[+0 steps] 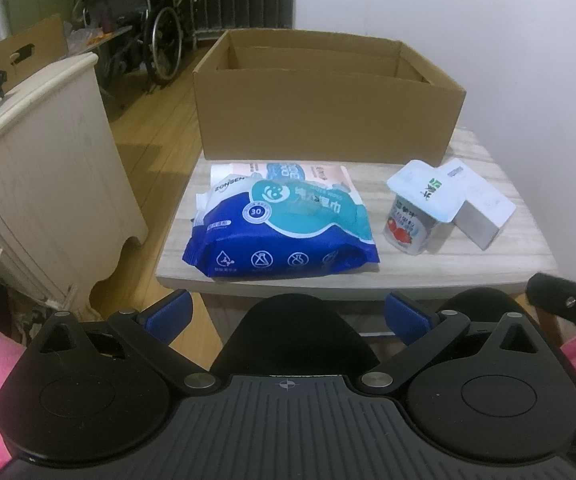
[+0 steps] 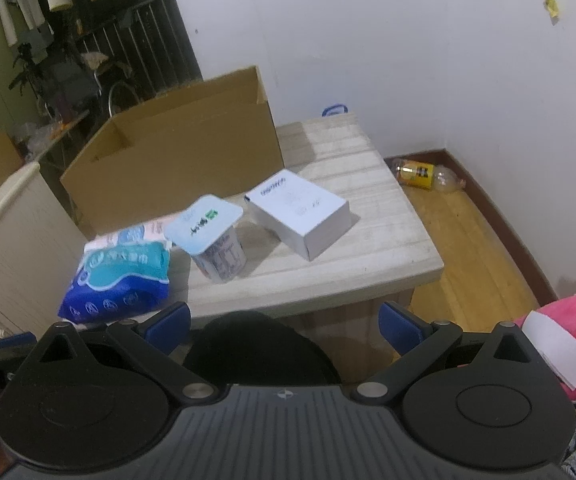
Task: Organize objects
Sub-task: 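Move both grippers toward the blue wet wipes pack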
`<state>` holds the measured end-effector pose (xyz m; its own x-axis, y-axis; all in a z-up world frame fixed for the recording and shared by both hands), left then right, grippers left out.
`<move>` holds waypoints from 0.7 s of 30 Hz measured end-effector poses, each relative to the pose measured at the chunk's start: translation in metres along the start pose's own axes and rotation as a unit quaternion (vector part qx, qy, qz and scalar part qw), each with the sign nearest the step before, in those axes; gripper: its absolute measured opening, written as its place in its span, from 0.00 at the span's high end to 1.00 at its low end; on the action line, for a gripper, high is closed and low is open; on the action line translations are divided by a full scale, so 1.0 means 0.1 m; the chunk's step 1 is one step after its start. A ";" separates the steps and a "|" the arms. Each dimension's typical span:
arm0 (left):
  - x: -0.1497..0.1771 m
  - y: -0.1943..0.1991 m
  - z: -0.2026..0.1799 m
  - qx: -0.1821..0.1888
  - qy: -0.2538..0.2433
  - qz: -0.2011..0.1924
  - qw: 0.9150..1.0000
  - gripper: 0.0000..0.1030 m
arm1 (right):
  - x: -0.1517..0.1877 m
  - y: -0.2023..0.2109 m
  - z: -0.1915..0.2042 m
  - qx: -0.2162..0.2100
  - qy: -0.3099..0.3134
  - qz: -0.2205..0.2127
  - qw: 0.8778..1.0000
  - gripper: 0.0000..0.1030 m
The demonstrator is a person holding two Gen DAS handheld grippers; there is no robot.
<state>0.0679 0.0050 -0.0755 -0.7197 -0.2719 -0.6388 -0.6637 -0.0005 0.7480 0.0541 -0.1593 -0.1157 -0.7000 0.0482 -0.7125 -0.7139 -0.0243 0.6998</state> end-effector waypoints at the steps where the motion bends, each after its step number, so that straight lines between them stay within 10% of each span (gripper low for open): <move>1: 0.00 0.00 0.00 0.001 0.000 0.000 1.000 0.00 | -0.01 0.00 0.00 -0.002 0.001 0.000 1.000 0.01; 21: -0.22 0.09 -0.07 0.032 -0.043 -0.027 0.998 0.01 | -0.24 -0.02 0.07 -0.051 0.031 -0.016 0.998 0.04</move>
<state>0.0788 0.0039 -0.0534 -0.6951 -0.1896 -0.6935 -0.7120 0.0482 0.7005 0.0730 -0.1537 -0.0997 -0.6738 -0.0105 -0.7388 -0.7321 -0.1260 0.6694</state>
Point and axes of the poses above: each gripper's, at about its wrist camera, not at the fingertips, and y roughly against the way its jaws point, z to its left, x to its underside, the point moved 9 cm from there along -y, roughly the way its jaws point, and after that the axes turned 14 degrees about y, right-handed, at the moved point
